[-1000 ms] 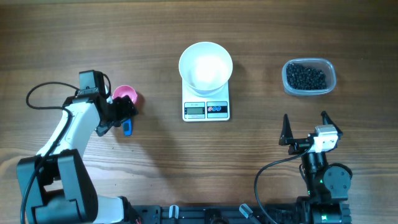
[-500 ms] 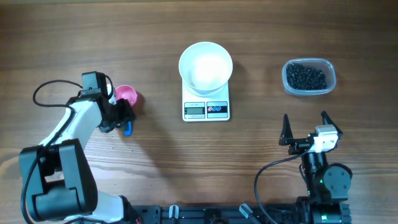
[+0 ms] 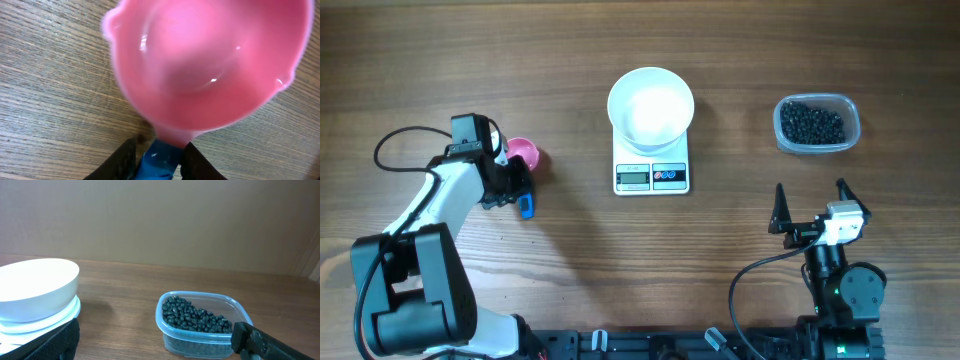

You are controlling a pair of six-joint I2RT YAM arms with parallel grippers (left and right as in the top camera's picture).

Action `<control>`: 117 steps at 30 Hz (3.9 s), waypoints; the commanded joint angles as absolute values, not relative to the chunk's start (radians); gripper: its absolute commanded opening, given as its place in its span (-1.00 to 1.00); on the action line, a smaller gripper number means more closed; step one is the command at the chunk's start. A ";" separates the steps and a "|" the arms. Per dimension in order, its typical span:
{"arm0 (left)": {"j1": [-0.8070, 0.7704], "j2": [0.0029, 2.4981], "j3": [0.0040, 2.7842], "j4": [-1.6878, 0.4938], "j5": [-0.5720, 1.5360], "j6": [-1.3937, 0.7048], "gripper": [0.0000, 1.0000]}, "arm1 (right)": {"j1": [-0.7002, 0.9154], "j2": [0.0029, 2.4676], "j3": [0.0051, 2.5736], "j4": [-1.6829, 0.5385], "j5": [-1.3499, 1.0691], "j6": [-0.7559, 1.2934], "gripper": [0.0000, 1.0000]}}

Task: Scoop item into bowl and weigh 150g on scale
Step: 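Lower the left gripper and grasp the pink scoop's blue handle, then lift the scoop with the left gripper toward the right gripper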

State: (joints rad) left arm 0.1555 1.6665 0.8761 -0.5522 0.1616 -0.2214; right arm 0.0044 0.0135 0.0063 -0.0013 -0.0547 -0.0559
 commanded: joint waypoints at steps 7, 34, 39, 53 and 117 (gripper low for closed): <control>0.160 1.675 0.875 -0.540 0.243 -0.216 -0.60 | 0.008 0.007 0.005 0.001 -0.052 -0.046 0.99; 0.159 1.048 0.875 -0.580 0.830 -0.455 -0.92 | 0.008 0.007 0.005 0.001 -0.052 -0.046 1.00; 0.159 0.805 0.875 -0.599 0.981 -0.678 -0.92 | 0.008 0.007 0.005 0.001 -0.052 -0.046 1.00; 0.081 0.656 0.875 -0.628 1.061 -0.711 -0.92 | 0.008 0.007 0.005 0.001 -0.052 -0.046 0.99; -0.703 1.042 0.875 0.385 0.167 -1.296 -0.92 | 0.022 0.631 0.723 0.122 -1.005 1.496 0.84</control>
